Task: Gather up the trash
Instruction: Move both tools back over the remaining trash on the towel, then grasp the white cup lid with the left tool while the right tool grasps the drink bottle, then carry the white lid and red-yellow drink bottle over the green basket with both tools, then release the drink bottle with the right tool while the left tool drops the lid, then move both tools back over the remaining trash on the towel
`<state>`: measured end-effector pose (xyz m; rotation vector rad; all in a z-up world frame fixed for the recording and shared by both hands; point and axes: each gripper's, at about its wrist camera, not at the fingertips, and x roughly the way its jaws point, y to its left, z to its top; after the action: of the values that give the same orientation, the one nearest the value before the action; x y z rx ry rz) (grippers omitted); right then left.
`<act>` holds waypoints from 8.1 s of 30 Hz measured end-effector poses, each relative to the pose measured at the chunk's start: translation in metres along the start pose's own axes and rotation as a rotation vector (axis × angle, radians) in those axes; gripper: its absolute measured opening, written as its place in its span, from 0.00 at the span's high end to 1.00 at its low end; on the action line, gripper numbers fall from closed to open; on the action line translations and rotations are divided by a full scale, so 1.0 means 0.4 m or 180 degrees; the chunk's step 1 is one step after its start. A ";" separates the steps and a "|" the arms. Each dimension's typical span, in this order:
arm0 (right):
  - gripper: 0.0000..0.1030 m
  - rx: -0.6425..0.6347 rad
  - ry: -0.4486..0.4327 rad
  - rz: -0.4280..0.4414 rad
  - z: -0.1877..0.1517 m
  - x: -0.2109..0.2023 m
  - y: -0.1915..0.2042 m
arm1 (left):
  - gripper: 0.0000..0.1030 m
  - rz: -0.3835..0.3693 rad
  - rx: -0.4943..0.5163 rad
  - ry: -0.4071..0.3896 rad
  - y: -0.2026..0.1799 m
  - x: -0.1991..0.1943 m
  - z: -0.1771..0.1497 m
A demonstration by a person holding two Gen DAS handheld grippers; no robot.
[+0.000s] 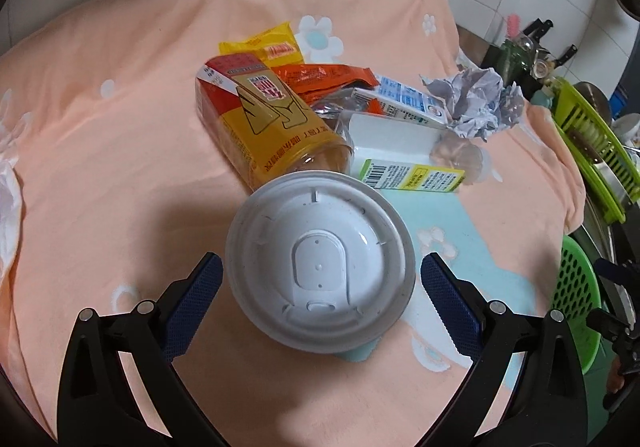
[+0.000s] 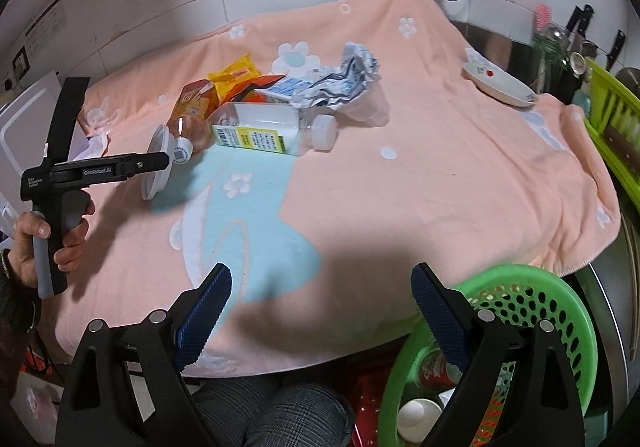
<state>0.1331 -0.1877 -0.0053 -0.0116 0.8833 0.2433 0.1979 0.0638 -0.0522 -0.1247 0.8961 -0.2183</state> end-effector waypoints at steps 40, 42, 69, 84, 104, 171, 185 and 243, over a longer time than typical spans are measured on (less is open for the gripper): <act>0.15 -0.0436 0.0221 0.0917 0.423 0.305 0.345 | 0.11 0.0399 -0.0501 -0.0288 0.130 -0.167 -0.094; 0.15 -0.0509 0.0247 0.0870 0.439 0.333 0.372 | 0.11 0.0420 -0.0511 -0.0307 0.137 -0.173 -0.098; 0.28 -0.0674 0.0722 0.0437 0.483 0.581 0.469 | 0.11 0.0407 -0.0747 -0.0389 0.185 -0.198 -0.148; 0.40 -0.0898 0.0544 0.0322 0.456 0.535 0.501 | 0.11 0.0389 -0.0803 -0.0413 0.197 -0.201 -0.161; 0.40 -0.0636 -0.0031 0.0498 0.386 0.208 0.374 | 0.11 0.0193 -0.0660 -0.0506 0.119 -0.230 -0.154; 0.28 0.1079 0.0082 -0.0928 -0.301 -0.156 -0.525 | 0.10 -0.0997 0.1505 0.0646 -0.897 0.135 -0.224; 0.26 0.1118 -0.0004 -0.1061 -0.315 -0.202 -0.549 | 0.10 -0.1000 0.1420 0.0804 -0.889 0.175 -0.240; 0.23 0.0536 -0.0144 -0.0270 0.026 -0.066 -0.318 | 0.06 -0.0355 0.0849 0.0163 -0.446 -0.014 -0.062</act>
<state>0.1525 -0.3157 0.0101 0.1122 0.8538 0.0891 0.1506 -0.1085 -0.0278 0.0791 0.9036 -0.4442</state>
